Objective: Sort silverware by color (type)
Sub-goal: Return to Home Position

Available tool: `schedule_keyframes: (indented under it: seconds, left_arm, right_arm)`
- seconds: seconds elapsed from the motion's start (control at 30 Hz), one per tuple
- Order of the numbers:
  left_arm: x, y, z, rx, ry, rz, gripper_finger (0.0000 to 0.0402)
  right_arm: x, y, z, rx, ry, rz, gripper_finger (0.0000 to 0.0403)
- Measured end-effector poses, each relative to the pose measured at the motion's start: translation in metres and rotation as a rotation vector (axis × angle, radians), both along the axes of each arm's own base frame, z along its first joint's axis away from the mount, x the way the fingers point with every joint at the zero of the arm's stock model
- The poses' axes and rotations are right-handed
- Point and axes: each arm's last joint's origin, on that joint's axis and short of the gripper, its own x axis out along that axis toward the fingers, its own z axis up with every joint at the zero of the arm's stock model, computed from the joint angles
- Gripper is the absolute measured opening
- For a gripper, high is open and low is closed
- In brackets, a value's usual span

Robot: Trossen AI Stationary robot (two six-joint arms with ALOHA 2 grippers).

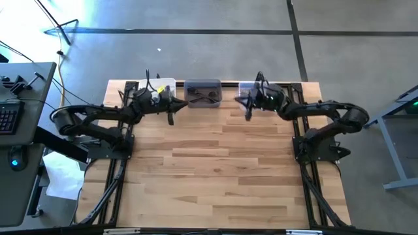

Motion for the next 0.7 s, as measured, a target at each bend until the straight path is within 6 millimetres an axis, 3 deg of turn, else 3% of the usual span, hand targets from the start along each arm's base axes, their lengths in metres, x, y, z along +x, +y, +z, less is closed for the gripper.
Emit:
schedule_keyframes:
  seconds: [0.2, 0.47, 0.7]
  left_arm:
    - [0.007, -0.010, -0.015, -0.031, 0.048, -0.054, 0.0000]
    - [-0.021, -0.030, -0.024, -0.037, 0.036, -0.069, 0.0000]
    - [-0.030, -0.045, -0.035, -0.022, 0.065, -0.003, 0.0000]
  right_arm:
    - [-0.033, 0.029, -0.016, 0.014, -0.038, 0.073, 0.0000]
    - [-0.084, 0.061, -0.028, -0.010, -0.134, 0.078, 0.0000]
    - [-0.101, 0.074, -0.028, -0.014, -0.149, 0.074, 0.0000]
